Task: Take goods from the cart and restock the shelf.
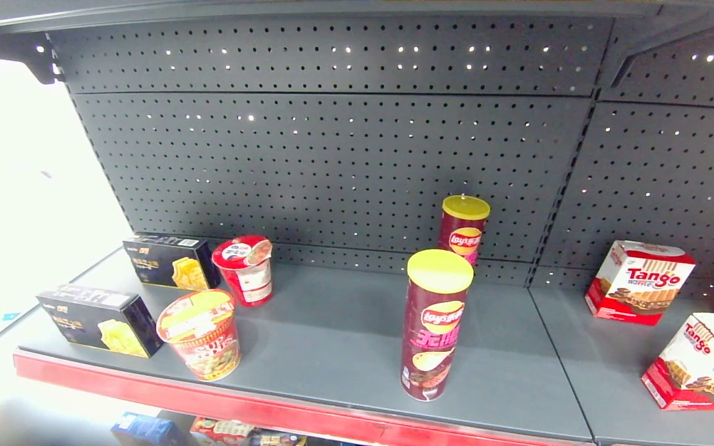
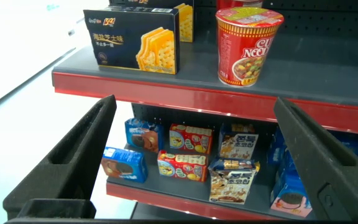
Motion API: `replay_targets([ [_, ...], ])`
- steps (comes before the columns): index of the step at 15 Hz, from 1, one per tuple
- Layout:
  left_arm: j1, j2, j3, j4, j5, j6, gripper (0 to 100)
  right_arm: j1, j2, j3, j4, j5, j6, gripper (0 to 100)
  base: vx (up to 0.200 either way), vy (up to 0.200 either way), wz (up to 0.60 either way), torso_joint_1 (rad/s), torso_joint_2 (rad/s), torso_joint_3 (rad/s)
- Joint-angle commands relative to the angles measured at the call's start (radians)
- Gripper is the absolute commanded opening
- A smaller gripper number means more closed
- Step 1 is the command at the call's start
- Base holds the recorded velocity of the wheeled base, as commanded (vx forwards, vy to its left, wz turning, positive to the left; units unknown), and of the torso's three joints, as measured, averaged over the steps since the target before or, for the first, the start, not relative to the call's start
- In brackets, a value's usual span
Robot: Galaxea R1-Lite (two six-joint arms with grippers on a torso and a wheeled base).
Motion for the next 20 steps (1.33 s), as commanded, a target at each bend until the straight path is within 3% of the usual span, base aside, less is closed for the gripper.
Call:
replay_targets([
  [1, 0.001, 0.000, 0.000, 0.000, 0.000, 0.000, 100, 0.001, 0.006, 0.002, -0.001, 0.049, -0.010, 100, 0.000, 0.000, 0.00, 0.000, 0.00, 0.000],
  [4, 0.001, 0.000, 0.000, 0.000, 0.000, 0.000, 100, 0.001, 0.006, -0.004, 0.011, 0.181, -0.084, 100, 0.000, 0.000, 0.00, 0.000, 0.00, 0.000],
  [6, 0.001, 0.000, 0.000, 0.001, 0.000, 0.000, 100, -0.001, 0.006, -0.009, 0.034, 0.172, -0.088, 100, 0.000, 0.000, 0.00, 0.000, 0.00, 0.000],
  [7, 0.001, 0.000, 0.000, 0.000, 0.000, 0.000, 100, -0.038, 0.000, -0.023, 0.064, 0.101, -0.079, 100, 0.000, 0.000, 0.00, 0.000, 0.00, 0.000],
  [11, 0.001, 0.000, 0.000, 0.001, -0.001, 0.000, 100, -0.103, -0.044, -0.023, 0.064, 0.065, -0.082, 100, 0.000, 0.000, 0.00, 0.000, 0.00, 0.000],
  [15, 0.001, 0.000, 0.000, 0.000, -0.001, 0.000, 100, -0.087, -0.090, -0.026, 0.071, 0.230, -0.065, 100, 0.000, 0.000, 0.00, 0.000, 0.00, 0.000],
  [17, 0.001, 0.000, 0.000, 0.000, 0.000, 0.000, 100, -0.088, -0.090, -0.026, 0.068, 0.200, -0.048, 100, 0.000, 0.000, 0.00, 0.000, 0.00, 0.000],
  [20, 0.001, 0.000, 0.000, 0.001, -0.001, 0.000, 100, -0.088, -0.090, -0.023, 0.063, 0.043, -0.044, 100, 0.000, 0.000, 0.00, 0.000, 0.00, 0.000],
])
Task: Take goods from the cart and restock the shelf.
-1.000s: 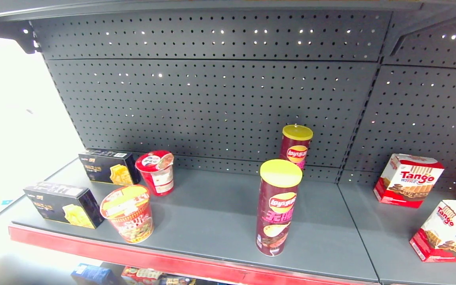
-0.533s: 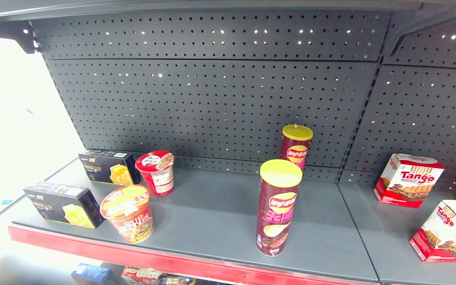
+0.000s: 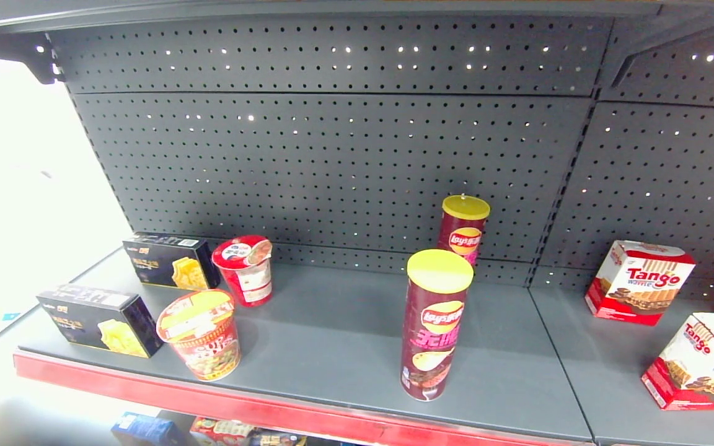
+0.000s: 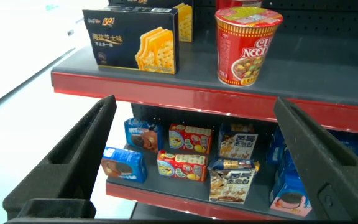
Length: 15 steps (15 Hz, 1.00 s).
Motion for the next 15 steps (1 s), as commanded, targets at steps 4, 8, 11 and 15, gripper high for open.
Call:
replay_targets([
  [4, 0.000, 0.000, 0.000, -0.001, 0.002, -0.001, 100, 0.002, -0.002, 0.013, -0.032, -0.095, 0.052, 100, 0.000, 0.000, 0.00, 0.000, 0.00, 0.000],
  [8, 0.000, 0.000, 0.000, -0.001, 0.002, -0.002, 100, 0.000, -0.002, 0.011, -0.026, -0.165, 0.055, 100, 0.000, 0.000, 0.00, 0.000, 0.00, 0.000],
  [11, 0.000, 0.000, 0.000, -0.001, 0.002, -0.002, 100, 0.002, -0.002, 0.014, -0.032, -0.293, -0.037, 100, 0.000, 0.000, 0.00, 0.000, 0.00, 0.000],
  [15, 0.000, 0.000, 0.000, -0.001, -0.001, -0.002, 100, 0.002, -0.002, 0.028, -0.001, 0.086, 0.026, 100, 0.000, 0.000, 0.00, 0.000, 0.00, 0.000],
])
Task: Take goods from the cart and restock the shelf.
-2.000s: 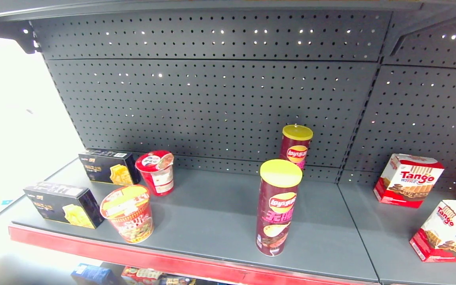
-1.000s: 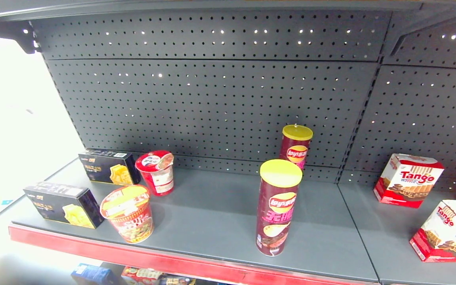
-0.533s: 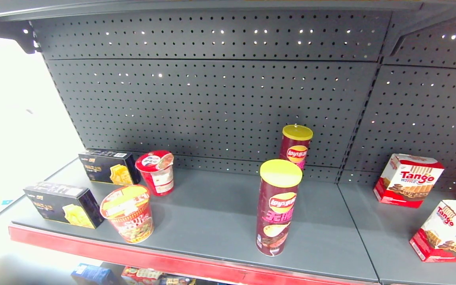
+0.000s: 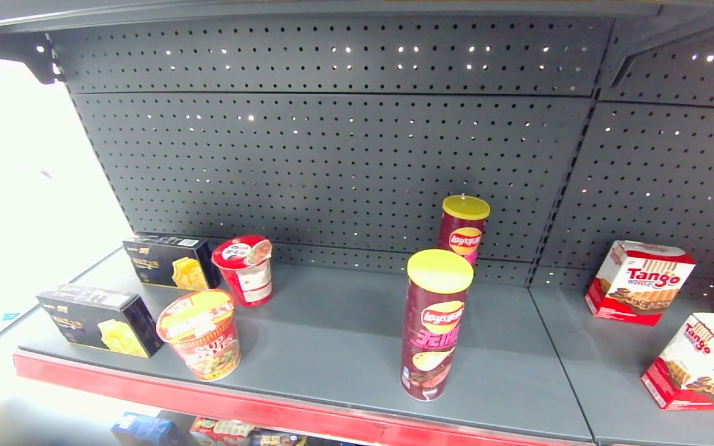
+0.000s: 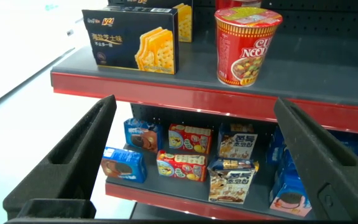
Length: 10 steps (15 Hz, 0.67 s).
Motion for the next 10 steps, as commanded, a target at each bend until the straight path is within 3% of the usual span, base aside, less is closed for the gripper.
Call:
replay_targets([
  [1, 0.001, 0.000, 0.000, 0.000, 0.001, 0.000, 100, -0.002, 0.000, 0.004, 0.004, 0.027, -0.010, 100, 0.000, 0.000, 0.00, 0.000, 0.00, 0.000],
  [7, 0.001, 0.000, 0.000, 0.000, -0.001, 0.000, 100, 0.000, 0.000, 0.004, 0.004, 0.019, -0.016, 100, 0.000, 0.000, 0.00, 0.000, 0.00, 0.000],
  [8, 0.001, 0.000, 0.000, 0.001, -0.001, 0.000, 100, 0.000, 0.000, 0.004, 0.004, 0.025, -0.019, 100, 0.000, 0.000, -0.60, 0.002, 0.00, 0.002],
  [10, 0.001, 0.000, 0.000, 0.000, -0.001, 0.000, 100, 0.000, 0.000, 0.004, 0.004, 0.024, -0.020, 100, 0.000, 0.000, 0.00, 0.000, 0.00, 0.000],
])
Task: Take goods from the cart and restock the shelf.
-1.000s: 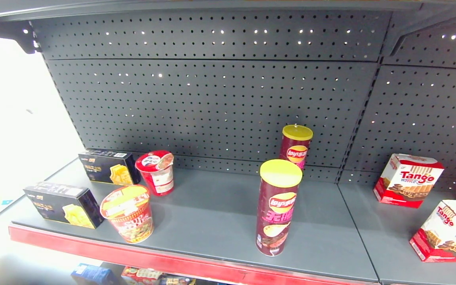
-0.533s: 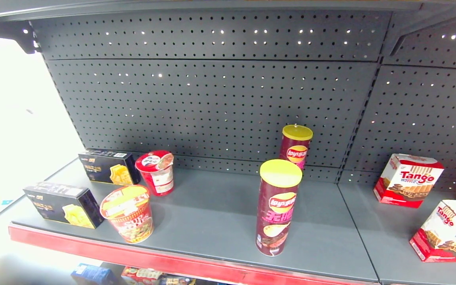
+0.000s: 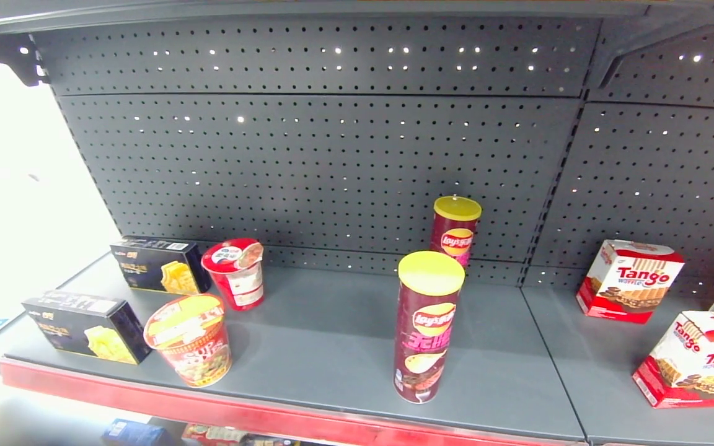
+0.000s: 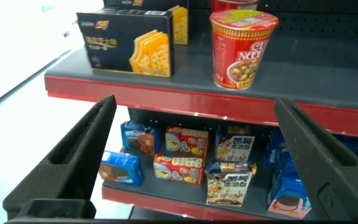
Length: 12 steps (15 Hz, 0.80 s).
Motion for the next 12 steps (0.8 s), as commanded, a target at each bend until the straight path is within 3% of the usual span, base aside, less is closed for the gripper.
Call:
replay_targets([
  [1, 0.002, 0.000, 0.000, -0.001, 0.000, 0.000, 100, 0.000, 0.000, 0.000, 0.001, 0.000, 0.000, 100, 0.000, 0.000, 0.00, 0.000, 0.00, 0.000],
  [3, 0.002, 0.000, 0.000, -0.001, 0.000, 0.000, 100, 0.000, 0.000, 0.000, 0.001, 0.001, 0.000, 100, 0.000, 0.000, 0.00, 0.000, 0.00, 0.000],
  [6, 0.002, 0.000, 0.000, -0.001, 0.000, 0.001, 100, 0.000, 0.000, 0.000, 0.001, 0.001, 0.000, 100, 0.000, 0.000, -0.60, 0.001, 0.00, 0.002],
  [12, 0.002, 0.000, 0.000, 0.001, -0.026, 0.017, 100, 0.000, 0.000, 0.002, 0.001, 0.001, 0.000, 100, 0.000, 0.000, 0.00, 0.000, 0.00, 0.000],
])
